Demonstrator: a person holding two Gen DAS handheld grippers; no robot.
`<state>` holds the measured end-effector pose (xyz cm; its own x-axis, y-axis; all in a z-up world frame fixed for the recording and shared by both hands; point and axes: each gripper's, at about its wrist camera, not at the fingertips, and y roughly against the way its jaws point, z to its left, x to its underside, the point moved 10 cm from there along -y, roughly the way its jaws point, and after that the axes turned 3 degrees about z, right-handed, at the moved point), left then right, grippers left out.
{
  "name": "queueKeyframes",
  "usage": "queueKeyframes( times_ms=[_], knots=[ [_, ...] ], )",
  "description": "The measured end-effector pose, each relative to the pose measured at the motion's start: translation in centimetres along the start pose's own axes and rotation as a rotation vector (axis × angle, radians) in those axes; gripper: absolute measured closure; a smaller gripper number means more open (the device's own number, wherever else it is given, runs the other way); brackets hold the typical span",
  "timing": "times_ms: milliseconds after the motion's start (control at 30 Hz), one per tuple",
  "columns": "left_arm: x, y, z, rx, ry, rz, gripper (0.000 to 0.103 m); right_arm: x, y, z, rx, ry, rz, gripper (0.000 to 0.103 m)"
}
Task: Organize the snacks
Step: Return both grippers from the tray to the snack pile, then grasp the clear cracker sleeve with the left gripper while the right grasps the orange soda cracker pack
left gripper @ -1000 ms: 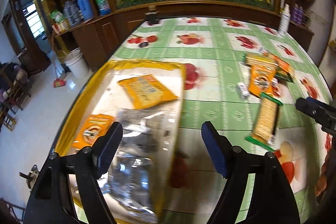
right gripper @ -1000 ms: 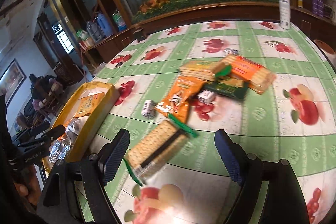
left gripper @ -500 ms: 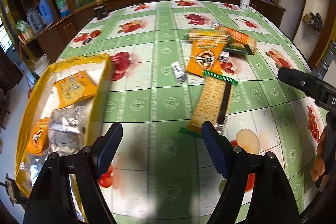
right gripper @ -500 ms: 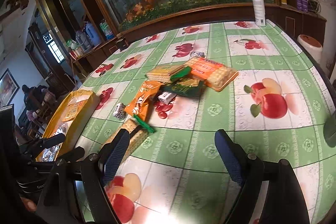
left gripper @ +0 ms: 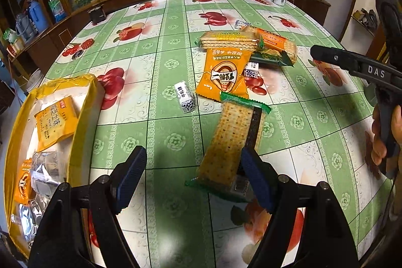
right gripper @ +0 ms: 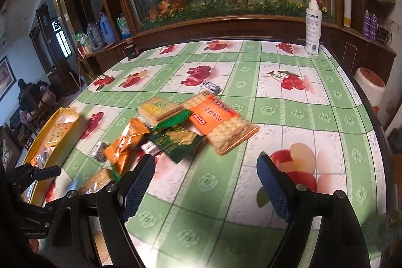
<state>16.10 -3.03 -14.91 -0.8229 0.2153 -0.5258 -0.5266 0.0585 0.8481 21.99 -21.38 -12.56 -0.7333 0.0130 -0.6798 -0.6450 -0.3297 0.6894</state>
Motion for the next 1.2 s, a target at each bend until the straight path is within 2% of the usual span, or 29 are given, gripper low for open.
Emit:
queueKeyframes(
  times_ms=[400, 633, 767, 900, 967, 1033, 1167, 1200],
  knots=[
    [-1.4, -1.7, -2.3, 0.064, -0.054, 0.012, 0.025, -3.0, -3.6, -1.9, 0.008, 0.031, 0.025, 0.019],
    [-0.9, -3.4, -2.3, 0.039, -0.085, 0.056, 0.022, -3.4, -6.8, -0.6, 0.002, 0.133, 0.092, 0.020],
    [-0.8, -3.8, -1.9, 0.075, -0.048, 0.065, 0.021, -3.4, -8.3, 0.0, -0.003, 0.168, 0.119, 0.022],
    [-0.9, -4.0, -1.6, 0.080, -0.031, 0.065, 0.021, -3.6, -9.4, 0.5, 0.012, 0.197, 0.140, 0.024],
    [-1.0, -4.1, -1.5, 0.081, -0.023, 0.063, 0.021, -3.5, -10.2, 0.4, 0.039, 0.214, 0.161, 0.028],
    [-1.0, -4.1, -1.5, 0.079, -0.018, 0.054, 0.021, -3.0, -10.7, 0.0, 0.053, 0.209, 0.184, 0.039],
    [-1.1, -4.1, -1.4, 0.077, -0.016, 0.042, 0.022, -2.6, -9.9, -0.5, 0.040, 0.161, 0.178, 0.046],
    [-1.1, -4.0, -1.4, 0.080, -0.016, 0.039, 0.026, -2.4, -9.5, -0.7, 0.033, 0.140, 0.173, 0.046]
  ],
)
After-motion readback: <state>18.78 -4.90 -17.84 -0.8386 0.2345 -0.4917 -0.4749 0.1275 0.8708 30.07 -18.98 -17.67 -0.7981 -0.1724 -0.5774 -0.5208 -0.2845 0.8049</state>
